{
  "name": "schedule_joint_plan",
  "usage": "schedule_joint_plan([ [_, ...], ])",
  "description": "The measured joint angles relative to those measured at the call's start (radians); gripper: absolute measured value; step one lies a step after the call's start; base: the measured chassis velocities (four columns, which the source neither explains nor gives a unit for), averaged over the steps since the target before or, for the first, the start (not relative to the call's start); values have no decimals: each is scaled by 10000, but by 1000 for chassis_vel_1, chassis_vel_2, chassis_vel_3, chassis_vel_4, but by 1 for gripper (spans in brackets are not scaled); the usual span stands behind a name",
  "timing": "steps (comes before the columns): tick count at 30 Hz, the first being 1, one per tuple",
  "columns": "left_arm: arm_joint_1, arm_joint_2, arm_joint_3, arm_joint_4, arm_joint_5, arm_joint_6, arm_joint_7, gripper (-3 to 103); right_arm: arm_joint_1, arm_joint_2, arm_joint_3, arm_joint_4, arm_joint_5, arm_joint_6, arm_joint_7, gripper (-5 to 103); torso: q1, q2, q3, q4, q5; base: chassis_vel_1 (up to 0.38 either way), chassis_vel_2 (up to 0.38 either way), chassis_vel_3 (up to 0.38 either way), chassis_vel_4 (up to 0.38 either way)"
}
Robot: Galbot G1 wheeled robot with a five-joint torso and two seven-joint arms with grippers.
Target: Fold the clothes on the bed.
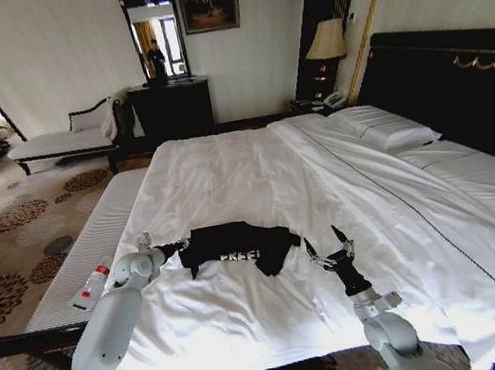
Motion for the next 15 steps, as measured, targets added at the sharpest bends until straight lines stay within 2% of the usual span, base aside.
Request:
schedule_joint_plan([
  [2, 79, 71, -66, -123, -82, 28, 2, 20, 6, 2, -8, 0, -2, 9, -2, 100, 0, 0, 0, 0, 0, 0, 0, 0, 0],
  [3, 79, 71, -66, -123, -82, 28, 2, 20, 6, 2, -8, 0, -2, 9, -2, 100, 0, 0, 0, 0, 0, 0, 0, 0, 0],
  [5, 148, 98, -101, -170, -100, 38, 3, 9, 17, 4, -15, 0, -3, 11, -3, 100, 0, 0, 0, 0, 0, 0, 0, 0, 0],
  [7, 168, 101, -110, -177, -101, 39, 2, 9, 18, 4, -16, 0, -3, 11, -3, 100, 0, 0, 0, 1, 0, 0, 0, 0, 0],
  [9, 248, 104, -160, -194, -101, 42, 11, 2, 7, 2, -19, 5, -5, 14, -4, 100, 0, 1, 0, 0, 0, 0, 0, 0, 0],
  [15, 318, 48, -450, -345, -107, 13, 120, 1, -23, -17, 13, 17, -8, 35, -5, 100, 1, 0, 0, 0, -2, 0, 0, 0, 0],
])
